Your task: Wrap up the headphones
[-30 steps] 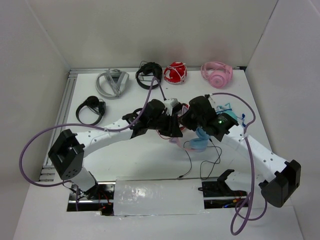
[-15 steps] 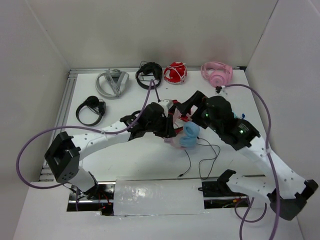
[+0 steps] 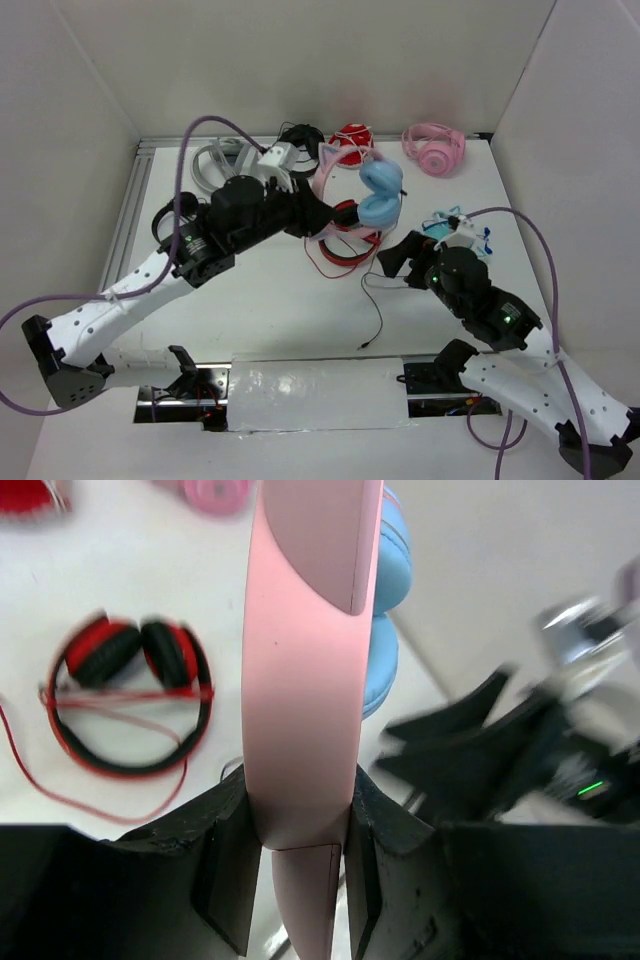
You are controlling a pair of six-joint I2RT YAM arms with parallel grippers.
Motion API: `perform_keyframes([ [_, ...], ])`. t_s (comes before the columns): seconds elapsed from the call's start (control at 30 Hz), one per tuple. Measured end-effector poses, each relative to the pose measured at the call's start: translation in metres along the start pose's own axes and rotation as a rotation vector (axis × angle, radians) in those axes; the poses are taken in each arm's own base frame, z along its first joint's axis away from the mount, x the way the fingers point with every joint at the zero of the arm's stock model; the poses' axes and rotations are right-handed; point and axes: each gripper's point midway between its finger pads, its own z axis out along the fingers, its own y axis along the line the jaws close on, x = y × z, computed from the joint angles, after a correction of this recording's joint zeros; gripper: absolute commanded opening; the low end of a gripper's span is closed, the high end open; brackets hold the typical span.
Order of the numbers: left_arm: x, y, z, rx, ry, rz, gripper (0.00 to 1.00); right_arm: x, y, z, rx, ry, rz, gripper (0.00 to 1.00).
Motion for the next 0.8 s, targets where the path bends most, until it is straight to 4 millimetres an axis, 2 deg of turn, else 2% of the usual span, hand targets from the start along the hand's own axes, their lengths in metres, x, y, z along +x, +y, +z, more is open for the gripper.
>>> perform_keyframes([
  [0.1,-0.040,-0.013,-0.015,0.005,-0.109,-0.004,0.00,0.038,-0.013,0.010,0.010,0.106,-0.089,1.00],
  [0.17,-0.061,-0.019,-0.027,0.005,-0.170,-0.008,0.00,0.056,-0.016,0.016,0.019,0.163,-0.141,1.00],
  [0.3,-0.102,-0.036,-0.051,0.032,-0.276,-0.010,0.00,0.078,-0.010,0.029,0.003,0.204,-0.223,1.00],
  [0.4,-0.126,-0.050,-0.068,0.070,-0.341,0.003,0.00,0.095,-0.017,0.042,0.000,0.188,-0.261,1.00],
  [0.57,-0.148,-0.062,-0.092,0.105,-0.410,0.019,0.00,0.117,-0.043,0.056,0.054,0.178,-0.288,1.00],
  [0.7,-0.161,-0.067,-0.103,0.116,-0.455,0.021,0.00,0.125,-0.049,0.061,0.050,0.160,-0.277,1.00],
  [0.8,-0.163,-0.068,-0.107,0.119,-0.466,0.018,0.00,0.128,-0.051,0.067,0.065,0.159,-0.273,1.00],
])
